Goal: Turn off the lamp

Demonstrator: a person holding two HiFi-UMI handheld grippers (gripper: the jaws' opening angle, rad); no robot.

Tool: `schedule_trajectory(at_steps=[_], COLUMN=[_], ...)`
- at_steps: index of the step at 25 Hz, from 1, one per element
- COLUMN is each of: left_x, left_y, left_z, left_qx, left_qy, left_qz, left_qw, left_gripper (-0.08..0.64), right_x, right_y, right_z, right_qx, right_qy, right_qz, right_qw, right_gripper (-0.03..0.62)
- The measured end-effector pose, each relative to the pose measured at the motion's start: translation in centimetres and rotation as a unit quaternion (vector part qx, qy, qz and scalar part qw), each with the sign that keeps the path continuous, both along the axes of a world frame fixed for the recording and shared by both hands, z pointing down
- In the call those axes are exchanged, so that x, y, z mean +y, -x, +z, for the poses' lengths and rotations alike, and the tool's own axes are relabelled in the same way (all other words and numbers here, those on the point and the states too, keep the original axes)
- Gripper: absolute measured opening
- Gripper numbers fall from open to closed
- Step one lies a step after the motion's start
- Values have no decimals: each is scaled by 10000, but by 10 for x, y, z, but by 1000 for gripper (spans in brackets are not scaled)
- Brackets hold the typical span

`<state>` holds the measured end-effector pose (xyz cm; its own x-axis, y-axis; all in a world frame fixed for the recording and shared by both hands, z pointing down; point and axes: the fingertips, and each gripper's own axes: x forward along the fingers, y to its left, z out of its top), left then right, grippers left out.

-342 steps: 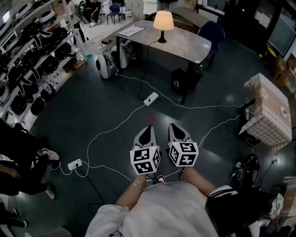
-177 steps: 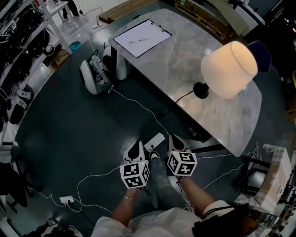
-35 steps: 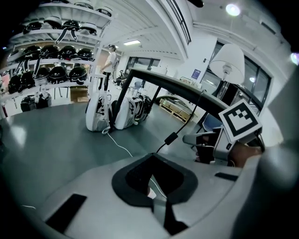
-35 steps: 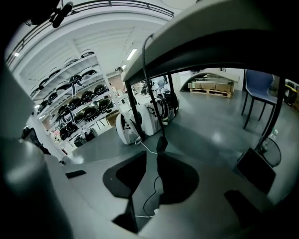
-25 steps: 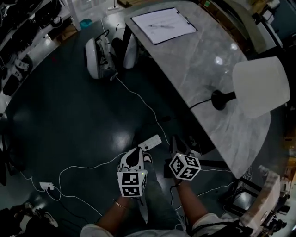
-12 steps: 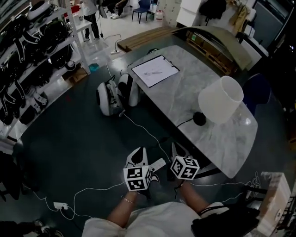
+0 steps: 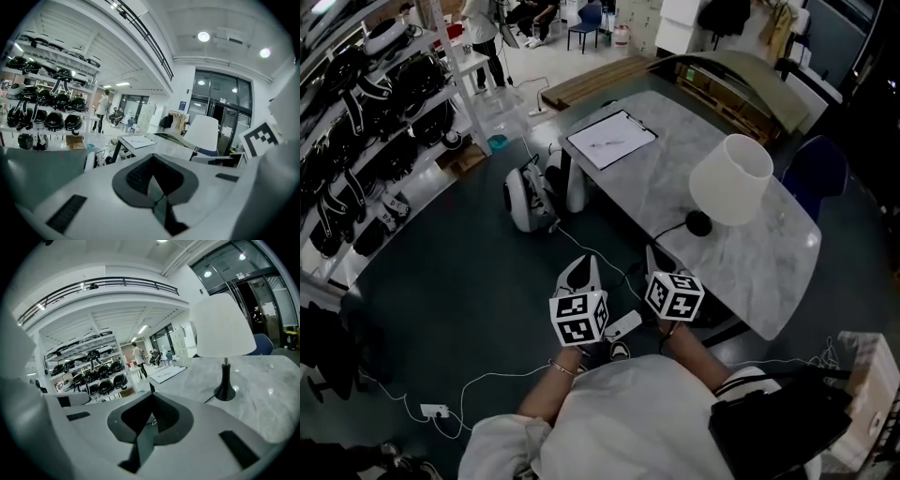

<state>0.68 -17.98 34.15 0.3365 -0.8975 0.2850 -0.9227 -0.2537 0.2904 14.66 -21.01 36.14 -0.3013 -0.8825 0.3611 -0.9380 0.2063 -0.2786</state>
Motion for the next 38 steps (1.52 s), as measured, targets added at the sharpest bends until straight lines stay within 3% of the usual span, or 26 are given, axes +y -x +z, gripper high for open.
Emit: schedule_trajectory(at_steps=[16,20,38], left_x=[-10,-11,-15], left_y=[-20,-24,-20], left_z=[3,3,9], left_qx=[-18,-23,45], left_qy=[88,86,164], left_qz=[75,121,106], left_qw=[9999,9999,9998], left_gripper=[-5,-6,-5], right_x=[-6,-6,-8], right_y=[-7,-8,-6], right_z=[-2,-5,-2], right_qx=[37,248,389], right_qy=[28,1,37], right_qz=[-105,-180,-206], right_qw=[9999,9995,9990], right_gripper=[0,-2,-2])
